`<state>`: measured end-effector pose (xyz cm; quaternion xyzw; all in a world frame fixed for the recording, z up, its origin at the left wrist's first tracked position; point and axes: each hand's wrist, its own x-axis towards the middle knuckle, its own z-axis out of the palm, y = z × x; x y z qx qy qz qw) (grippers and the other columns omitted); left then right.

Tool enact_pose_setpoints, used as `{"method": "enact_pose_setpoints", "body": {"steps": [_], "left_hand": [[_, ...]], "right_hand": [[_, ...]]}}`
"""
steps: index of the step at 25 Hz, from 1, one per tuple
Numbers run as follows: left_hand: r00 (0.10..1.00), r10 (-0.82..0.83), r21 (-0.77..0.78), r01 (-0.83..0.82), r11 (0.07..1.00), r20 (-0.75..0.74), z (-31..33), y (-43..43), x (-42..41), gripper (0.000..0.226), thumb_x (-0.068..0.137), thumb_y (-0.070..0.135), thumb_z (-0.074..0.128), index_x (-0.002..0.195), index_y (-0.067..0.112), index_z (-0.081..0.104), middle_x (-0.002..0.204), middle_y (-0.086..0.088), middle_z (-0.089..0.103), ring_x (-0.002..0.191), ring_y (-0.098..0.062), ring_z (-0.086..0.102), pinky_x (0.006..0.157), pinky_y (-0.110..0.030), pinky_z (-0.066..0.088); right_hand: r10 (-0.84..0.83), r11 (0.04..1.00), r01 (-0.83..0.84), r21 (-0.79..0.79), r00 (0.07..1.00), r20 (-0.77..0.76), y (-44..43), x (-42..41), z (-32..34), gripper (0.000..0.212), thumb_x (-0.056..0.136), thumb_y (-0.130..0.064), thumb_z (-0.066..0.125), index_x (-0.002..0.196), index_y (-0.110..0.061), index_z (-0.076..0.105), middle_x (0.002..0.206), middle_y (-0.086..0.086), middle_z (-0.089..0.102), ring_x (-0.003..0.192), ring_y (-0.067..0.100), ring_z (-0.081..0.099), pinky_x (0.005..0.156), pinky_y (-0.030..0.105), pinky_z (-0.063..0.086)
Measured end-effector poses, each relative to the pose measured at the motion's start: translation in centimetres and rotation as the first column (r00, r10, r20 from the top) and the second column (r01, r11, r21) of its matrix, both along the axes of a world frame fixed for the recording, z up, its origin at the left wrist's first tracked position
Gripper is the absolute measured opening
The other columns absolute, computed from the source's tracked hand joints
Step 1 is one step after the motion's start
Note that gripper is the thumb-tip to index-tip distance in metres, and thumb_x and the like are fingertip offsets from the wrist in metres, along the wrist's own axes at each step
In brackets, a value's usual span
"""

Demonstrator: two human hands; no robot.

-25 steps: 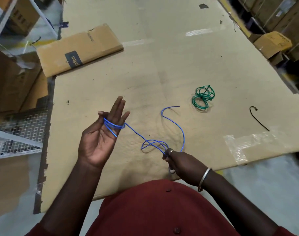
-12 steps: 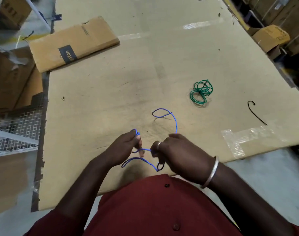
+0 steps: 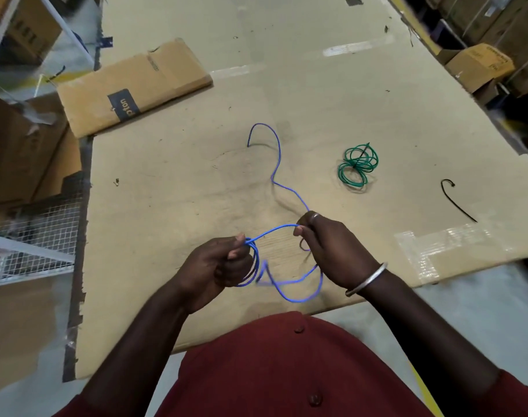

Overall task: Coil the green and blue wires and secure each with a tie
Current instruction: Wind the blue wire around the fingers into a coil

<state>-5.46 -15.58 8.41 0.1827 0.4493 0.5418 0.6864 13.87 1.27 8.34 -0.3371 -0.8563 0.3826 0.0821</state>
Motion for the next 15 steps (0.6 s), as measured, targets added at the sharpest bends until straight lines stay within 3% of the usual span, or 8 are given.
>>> {"method": "enact_pose_setpoints", "body": {"steps": [3, 6, 8, 11, 13, 15], "left_hand": [[0.927, 0.002, 0.027, -0.013, 1.0, 0.375, 0.1, -0.6, -1.0, 0.036, 0.101, 0.033, 0.061, 0.07, 0.018, 0.051, 0.058, 0.006, 0.021, 0.051, -0.009, 0.014, 0.048, -0.028, 0.008], [0.795, -0.006, 0.116, -0.081, 0.99, 0.607, 0.6, -1.2, -2.1, 0.039, 0.111, 0.031, 0.037, 0.082, 0.013, 0.056, 0.058, 0.006, 0.02, 0.05, -0.01, 0.014, 0.047, -0.029, 0.009], [0.736, 0.053, 0.137, -0.196, 0.971, 0.675, 1.0, -1.6, -2.9, 0.043, 0.113, 0.033, 0.028, 0.088, 0.013, 0.055, 0.059, 0.004, 0.021, 0.052, -0.012, 0.018, 0.049, -0.029, 0.014], [0.64, 0.168, 0.105, -0.367, 0.924, 0.75, 1.0, -1.9, -3.8, 0.041, 0.114, 0.034, 0.027, 0.09, 0.014, 0.054, 0.063, 0.001, 0.029, 0.055, -0.013, 0.024, 0.052, -0.03, 0.02], [0.586, 0.229, 0.072, -0.445, 0.893, 0.778, 0.7, -1.9, -3.9, 0.038, 0.114, 0.032, 0.027, 0.09, 0.016, 0.052, 0.063, 0.001, 0.029, 0.054, -0.013, 0.023, 0.051, -0.029, 0.02], [0.553, 0.272, 0.047, -0.494, 0.868, 0.788, 0.7, -1.7, -4.2, 0.038, 0.114, 0.03, 0.026, 0.09, 0.016, 0.052, 0.062, 0.001, 0.029, 0.053, -0.013, 0.023, 0.05, -0.029, 0.019]], "right_hand": [[0.153, 0.986, -0.152, 0.066, 0.988, -0.004, 0.0, 0.4, -0.4, 0.026, 0.102, -0.039, 0.056, 0.077, -0.034, 0.057, 0.068, -0.005, 0.067, 0.062, 0.012, 0.059, 0.061, 0.03, 0.041], [0.26, 0.943, -0.289, 0.166, 0.949, 0.177, 1.3, 1.7, -2.7, 0.009, 0.096, -0.034, 0.066, 0.089, -0.03, 0.071, 0.086, -0.006, 0.072, 0.077, 0.019, 0.069, 0.072, 0.035, 0.049], [0.218, 0.956, -0.251, 0.153, 0.955, 0.203, 1.9, 3.0, -4.0, 0.015, 0.096, -0.039, 0.066, 0.095, -0.026, 0.073, 0.09, -0.005, 0.073, 0.084, 0.021, 0.071, 0.075, 0.038, 0.052], [0.112, 0.99, -0.126, 0.058, 0.972, 0.207, 1.4, 4.2, -4.9, 0.032, 0.087, -0.062, 0.068, 0.081, -0.031, 0.065, 0.058, -0.006, 0.055, 0.057, 0.007, 0.054, 0.059, 0.034, 0.041], [0.11, 0.994, -0.11, -0.014, 0.973, 0.204, 0.7, 4.6, -5.5, 0.044, 0.08, -0.073, 0.066, 0.069, -0.031, 0.058, 0.051, -0.005, 0.046, 0.05, 0.008, 0.046, 0.056, 0.033, 0.037], [0.097, 0.983, -0.077, -0.169, 0.988, 0.118, 0.0, 5.0, -5.8, 0.059, 0.086, -0.075, 0.054, 0.06, -0.023, 0.051, 0.049, -0.006, 0.044, 0.048, 0.007, 0.04, 0.056, 0.033, 0.035]]}}
